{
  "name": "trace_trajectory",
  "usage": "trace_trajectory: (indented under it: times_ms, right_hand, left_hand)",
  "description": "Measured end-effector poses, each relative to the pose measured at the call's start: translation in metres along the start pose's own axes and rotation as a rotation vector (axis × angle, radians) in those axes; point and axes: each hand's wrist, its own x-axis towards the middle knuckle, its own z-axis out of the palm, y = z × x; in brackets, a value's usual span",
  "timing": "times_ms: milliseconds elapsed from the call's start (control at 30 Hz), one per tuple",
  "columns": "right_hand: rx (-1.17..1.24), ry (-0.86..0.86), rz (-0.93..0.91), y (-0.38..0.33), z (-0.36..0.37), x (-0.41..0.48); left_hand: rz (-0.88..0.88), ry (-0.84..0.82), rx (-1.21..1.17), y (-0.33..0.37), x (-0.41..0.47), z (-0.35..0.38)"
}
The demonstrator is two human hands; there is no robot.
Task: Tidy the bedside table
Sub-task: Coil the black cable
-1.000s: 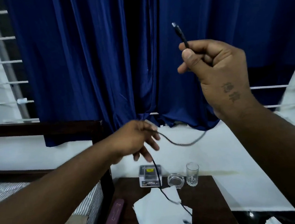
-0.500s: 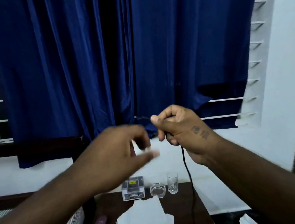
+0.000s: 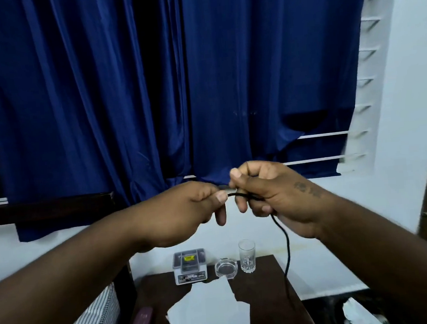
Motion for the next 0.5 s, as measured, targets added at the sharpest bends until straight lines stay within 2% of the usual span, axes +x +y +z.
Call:
trace_trajectory:
  times_ms: [67,133,200,300,367,500]
  right_hand:
    - [0.034,-0.022,-0.039,0.002,-0.013,-0.001]
    - [0.088,0.01,-0.083,0.009,-0.023,0.002]
    - [0.145,0.064,-0.109,0.02,-0.024,0.006]
    - [0.231,0.128,-0.09,0.044,-0.01,0.011]
    - [0.244,0.142,-0.036,0.058,0.006,0.008]
    - [0.12,0.1,0.027,0.072,0.031,-0.008]
  left_hand:
    - [-0.033,-0.114,-0.404,-0.002,-0.005,0.001]
    - [0.005,-0.16,-0.738,0.004,-0.009,0.002]
    - [0.089,-0.127,-1.006,0.013,-0.008,0.005]
    - [0.253,0.015,-1.341,0.02,0.001,0.007]
    - [0.34,0.137,-1.385,0.021,0.008,0.007]
    - [0.346,0.399,-1.187,0.002,0.023,0.005]
